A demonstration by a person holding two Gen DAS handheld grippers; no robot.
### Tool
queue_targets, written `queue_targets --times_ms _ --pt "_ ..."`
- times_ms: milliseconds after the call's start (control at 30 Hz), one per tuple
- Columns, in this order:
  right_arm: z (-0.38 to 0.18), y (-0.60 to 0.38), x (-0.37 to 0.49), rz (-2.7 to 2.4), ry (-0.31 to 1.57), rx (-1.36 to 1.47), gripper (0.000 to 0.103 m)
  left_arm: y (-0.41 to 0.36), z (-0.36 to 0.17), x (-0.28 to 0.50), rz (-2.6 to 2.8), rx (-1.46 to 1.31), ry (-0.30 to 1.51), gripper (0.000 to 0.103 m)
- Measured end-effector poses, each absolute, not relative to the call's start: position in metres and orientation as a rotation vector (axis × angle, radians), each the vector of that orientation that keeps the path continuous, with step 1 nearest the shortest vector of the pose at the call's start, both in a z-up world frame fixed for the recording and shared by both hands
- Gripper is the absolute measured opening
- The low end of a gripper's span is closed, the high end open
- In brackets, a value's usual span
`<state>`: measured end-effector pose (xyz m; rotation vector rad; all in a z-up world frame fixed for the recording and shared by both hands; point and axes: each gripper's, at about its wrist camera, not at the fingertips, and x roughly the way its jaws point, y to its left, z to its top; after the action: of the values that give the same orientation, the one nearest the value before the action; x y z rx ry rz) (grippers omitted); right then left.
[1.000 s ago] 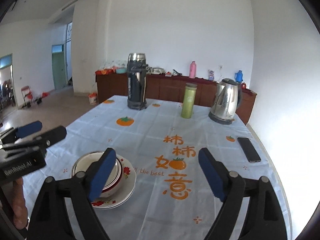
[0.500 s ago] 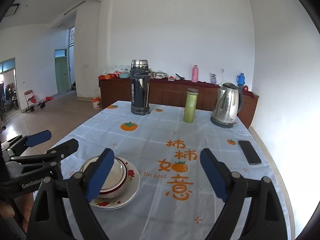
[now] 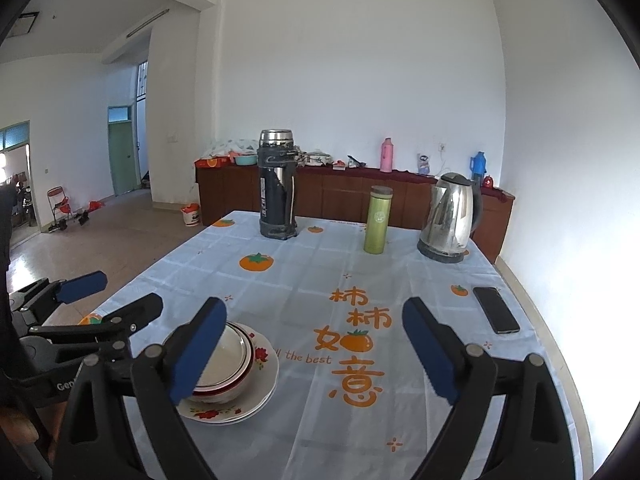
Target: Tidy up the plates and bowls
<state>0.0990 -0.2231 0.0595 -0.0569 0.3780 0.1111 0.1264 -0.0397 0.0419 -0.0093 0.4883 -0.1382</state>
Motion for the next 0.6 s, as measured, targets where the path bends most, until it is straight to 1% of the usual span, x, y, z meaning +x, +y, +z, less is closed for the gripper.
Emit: queue_targets --times_ms 600 --pt "0.0683 -0.2262 0.0905 0.101 0.351 -0.054 0.092 -0.0408 0.0454 0.1248 -0.165 0.0 0.494 0.083"
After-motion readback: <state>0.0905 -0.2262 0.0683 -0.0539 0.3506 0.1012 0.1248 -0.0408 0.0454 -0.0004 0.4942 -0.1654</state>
